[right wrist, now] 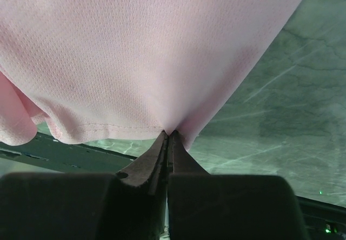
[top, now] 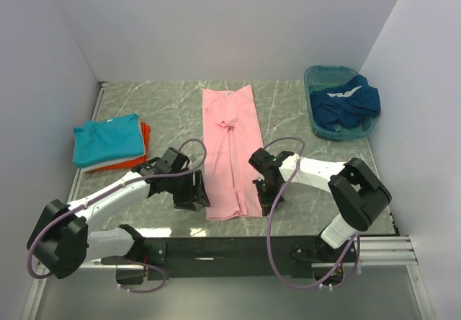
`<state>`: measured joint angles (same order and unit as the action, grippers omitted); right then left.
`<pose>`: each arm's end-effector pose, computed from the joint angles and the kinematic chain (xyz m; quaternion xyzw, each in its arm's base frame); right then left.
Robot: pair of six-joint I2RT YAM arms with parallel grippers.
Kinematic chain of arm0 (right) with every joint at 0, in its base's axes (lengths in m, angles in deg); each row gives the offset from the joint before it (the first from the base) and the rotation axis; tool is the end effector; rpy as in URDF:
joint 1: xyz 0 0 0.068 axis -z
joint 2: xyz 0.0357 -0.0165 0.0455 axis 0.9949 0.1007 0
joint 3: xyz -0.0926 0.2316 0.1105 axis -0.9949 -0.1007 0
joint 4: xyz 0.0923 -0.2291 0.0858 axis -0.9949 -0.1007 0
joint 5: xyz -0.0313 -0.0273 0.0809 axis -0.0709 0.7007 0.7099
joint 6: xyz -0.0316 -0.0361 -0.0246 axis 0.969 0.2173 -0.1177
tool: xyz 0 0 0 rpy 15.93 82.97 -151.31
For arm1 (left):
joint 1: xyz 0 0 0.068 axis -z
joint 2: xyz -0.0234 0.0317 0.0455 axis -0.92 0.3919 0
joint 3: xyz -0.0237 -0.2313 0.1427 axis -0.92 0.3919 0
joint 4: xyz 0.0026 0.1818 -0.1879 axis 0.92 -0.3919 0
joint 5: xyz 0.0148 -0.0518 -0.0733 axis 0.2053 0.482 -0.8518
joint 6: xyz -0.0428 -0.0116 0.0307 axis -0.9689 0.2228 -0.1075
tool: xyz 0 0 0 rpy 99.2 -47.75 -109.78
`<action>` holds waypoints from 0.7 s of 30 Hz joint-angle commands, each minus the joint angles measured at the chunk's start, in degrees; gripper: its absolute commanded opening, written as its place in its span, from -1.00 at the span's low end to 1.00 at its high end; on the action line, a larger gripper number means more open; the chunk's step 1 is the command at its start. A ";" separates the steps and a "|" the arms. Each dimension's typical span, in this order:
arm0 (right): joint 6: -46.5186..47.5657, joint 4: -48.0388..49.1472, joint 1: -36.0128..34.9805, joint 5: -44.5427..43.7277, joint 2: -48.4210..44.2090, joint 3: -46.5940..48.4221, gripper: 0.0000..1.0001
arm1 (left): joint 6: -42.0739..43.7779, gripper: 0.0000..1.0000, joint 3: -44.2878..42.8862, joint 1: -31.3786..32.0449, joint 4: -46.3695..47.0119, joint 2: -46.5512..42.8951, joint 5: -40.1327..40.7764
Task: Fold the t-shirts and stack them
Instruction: Fold the tshirt
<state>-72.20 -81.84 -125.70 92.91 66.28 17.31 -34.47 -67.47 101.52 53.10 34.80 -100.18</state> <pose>0.1843 0.1731 0.1463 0.1051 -0.9879 -0.1087 0.0356 0.1664 -0.1309 0.1950 -0.0441 0.9538 -0.2914 0.0588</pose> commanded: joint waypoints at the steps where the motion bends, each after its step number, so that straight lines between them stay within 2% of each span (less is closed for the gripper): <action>1: -0.37 2.59 0.08 -0.23 0.30 -1.69 -1.00 | -3.39 0.32 0.93 1.88 2.80 0.84 -2.06; 6: -0.02 2.60 -0.01 0.03 0.38 -1.43 -1.00 | -3.04 0.30 1.37 3.03 5.08 4.71 -2.06; 13: -0.37 2.59 -0.01 -0.49 -0.41 -1.51 -1.00 | -2.78 0.05 0.75 4.17 2.71 8.93 1.63; 18: -0.45 2.33 -0.01 -0.93 -0.93 -1.78 -1.00 | -3.04 0.01 1.28 4.17 5.00 10.17 0.14; 21: -0.54 2.24 -0.01 -1.28 -1.20 -1.78 -1.00 | -2.52 -0.11 0.84 4.17 5.09 12.01 0.66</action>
<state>-72.42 -81.44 -125.70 93.63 66.04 16.92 -36.94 -66.38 105.41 56.66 45.55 -99.74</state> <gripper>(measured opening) 0.008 0.463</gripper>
